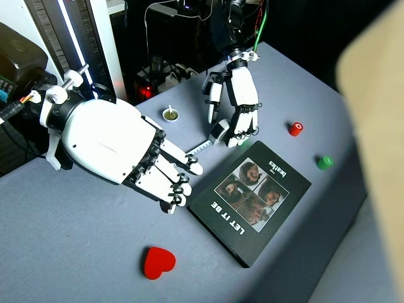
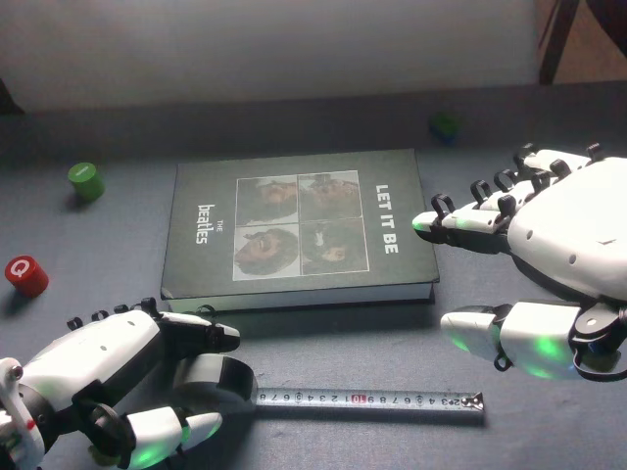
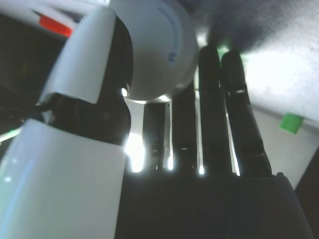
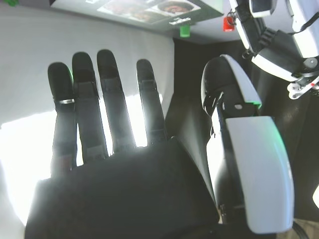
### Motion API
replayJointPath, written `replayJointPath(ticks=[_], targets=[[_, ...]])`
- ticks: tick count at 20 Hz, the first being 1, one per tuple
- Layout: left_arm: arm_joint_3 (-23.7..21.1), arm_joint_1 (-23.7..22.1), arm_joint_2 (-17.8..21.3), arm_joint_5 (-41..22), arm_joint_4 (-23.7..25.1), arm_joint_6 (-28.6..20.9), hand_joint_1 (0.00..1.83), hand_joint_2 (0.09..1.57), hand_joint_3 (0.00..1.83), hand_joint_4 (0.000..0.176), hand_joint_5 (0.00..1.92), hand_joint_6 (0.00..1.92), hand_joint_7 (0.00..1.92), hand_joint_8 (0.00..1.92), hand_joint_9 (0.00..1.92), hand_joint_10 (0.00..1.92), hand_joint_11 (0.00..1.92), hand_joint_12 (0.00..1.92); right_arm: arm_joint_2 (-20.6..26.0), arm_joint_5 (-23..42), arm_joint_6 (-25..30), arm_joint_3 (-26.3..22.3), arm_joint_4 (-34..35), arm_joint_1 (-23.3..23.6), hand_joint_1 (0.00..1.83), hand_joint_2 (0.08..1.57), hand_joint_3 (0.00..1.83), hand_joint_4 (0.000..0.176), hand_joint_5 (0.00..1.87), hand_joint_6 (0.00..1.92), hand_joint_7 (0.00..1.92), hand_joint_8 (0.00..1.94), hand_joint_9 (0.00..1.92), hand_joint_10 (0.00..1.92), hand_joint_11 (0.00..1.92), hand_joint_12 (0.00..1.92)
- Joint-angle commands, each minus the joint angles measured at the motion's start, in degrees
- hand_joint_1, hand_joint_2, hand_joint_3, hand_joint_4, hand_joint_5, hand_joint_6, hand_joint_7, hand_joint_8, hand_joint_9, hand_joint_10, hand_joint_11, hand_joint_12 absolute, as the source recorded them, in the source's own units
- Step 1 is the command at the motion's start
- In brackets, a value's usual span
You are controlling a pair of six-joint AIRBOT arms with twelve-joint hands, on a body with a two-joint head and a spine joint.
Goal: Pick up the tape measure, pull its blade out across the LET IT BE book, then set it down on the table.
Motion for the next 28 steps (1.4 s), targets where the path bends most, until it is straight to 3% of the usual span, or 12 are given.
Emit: replayJointPath(ticks=[1,5,6,7,8,9,10,17,22,25,27,28], targets=[[0.24,-0.08,-0.59,-4.61,1.73,-0.33,1.07,1.10,0.00,0.000,0.65,0.01,0.64,0.01,0.59,0.01,0.26,0.85,0.16,2.49,-0.02,-0.29,-2.83,0.39,0.14,1.24,0.00,0.135,0.25,0.00,0.42,0.00,0.41,0.00,0.10,1.02],[-0.33,0.05,-0.83,-4.86,1.70,0.18,1.13,1.11,0.00,0.000,0.79,0.01,0.80,0.01,0.77,0.03,0.43,0.84,0.16,2.36,-0.02,-0.29,-2.94,0.42,0.12,1.25,0.00,0.135,0.24,0.00,0.42,0.00,0.41,0.00,0.10,1.02],[-0.47,0.20,-0.98,-5.07,1.89,0.33,1.21,1.11,0.00,0.000,0.93,0.72,1.00,0.78,1.00,0.10,0.67,0.86,0.16,2.29,-0.02,-0.29,-2.96,0.44,0.12,1.25,0.00,0.134,0.24,0.00,0.42,0.00,0.41,0.00,0.09,1.02],[-0.52,0.25,-1.01,-5.07,1.89,0.35,1.25,1.08,0.00,0.000,1.02,0.78,1.10,0.94,1.18,0.55,1.00,1.18,0.16,2.24,-0.02,-0.29,-2.97,0.44,0.12,1.25,0.00,0.134,0.24,0.00,0.42,0.00,0.41,0.00,0.09,1.02],[-0.57,0.28,-1.03,-5.07,1.89,0.36,1.25,1.09,0.00,0.000,1.01,0.82,1.08,0.99,1.07,0.87,1.00,1.26,0.16,2.22,-0.02,-0.29,-2.97,0.44,0.12,1.25,0.00,0.134,0.24,0.00,0.42,0.00,0.42,0.00,0.09,1.02],[-0.62,0.29,-1.03,-5.07,1.89,0.37,1.36,1.08,0.00,0.000,1.02,0.71,1.07,0.88,1.01,1.18,0.98,1.28,0.16,2.19,-0.02,-0.29,-2.99,0.44,0.13,1.25,0.00,0.134,0.24,0.00,0.42,0.00,0.42,0.00,0.09,1.02],[-0.64,0.29,-1.03,-5.08,1.92,0.37,1.38,1.08,0.00,0.000,1.02,0.68,1.07,0.87,1.00,1.25,0.98,1.28,0.16,2.18,-0.02,-0.29,-3.01,0.44,0.13,1.25,0.00,0.134,0.24,0.00,0.42,0.00,0.42,0.00,0.09,1.02],[-1.10,-2.75,1.67,-2.49,4.06,-1.23,1.38,1.11,0.00,0.000,0.97,0.80,1.00,0.98,0.93,1.28,0.92,1.18,0.16,2.11,-0.02,-0.29,-3.06,1.21,0.13,1.25,0.00,0.134,0.24,0.00,0.42,0.00,0.43,0.00,0.11,1.03],[-0.10,-9.87,5.81,3.17,4.61,-1.93,1.38,1.11,0.00,0.000,0.95,0.83,0.99,0.97,0.93,1.29,0.94,1.18,-0.58,4.19,0.29,-0.25,-5.93,3.82,0.15,1.24,0.00,0.132,0.25,0.01,0.43,0.01,0.44,0.01,0.11,1.03],[1.03,-15.59,8.38,6.96,4.42,-0.48,1.38,1.11,0.00,0.000,0.94,0.86,0.99,0.98,0.93,1.28,0.95,1.17,-2.22,5.08,-1.50,0.56,-6.28,8.25,0.41,1.20,0.00,0.049,0.31,0.02,0.44,0.00,0.44,0.00,0.12,1.03],[2.44,-18.67,9.28,9.22,4.49,0.18,1.38,1.11,0.00,0.000,0.94,0.84,0.99,0.99,0.94,1.26,0.99,1.12,-3.95,4.99,-5.37,1.41,-1.45,11.54,0.69,1.07,0.00,0.007,0.40,0.01,0.44,0.00,0.47,0.01,0.13,1.00],[3.31,-20.16,9.64,9.96,4.51,0.25,1.38,1.11,0.00,0.000,0.94,0.84,0.99,0.99,0.94,1.26,0.96,1.11,-5.49,5.03,-10.64,2.09,3.69,14.32,0.76,1.06,0.00,0.000,0.42,0.00,0.45,0.00,0.46,0.00,0.09,0.95]])
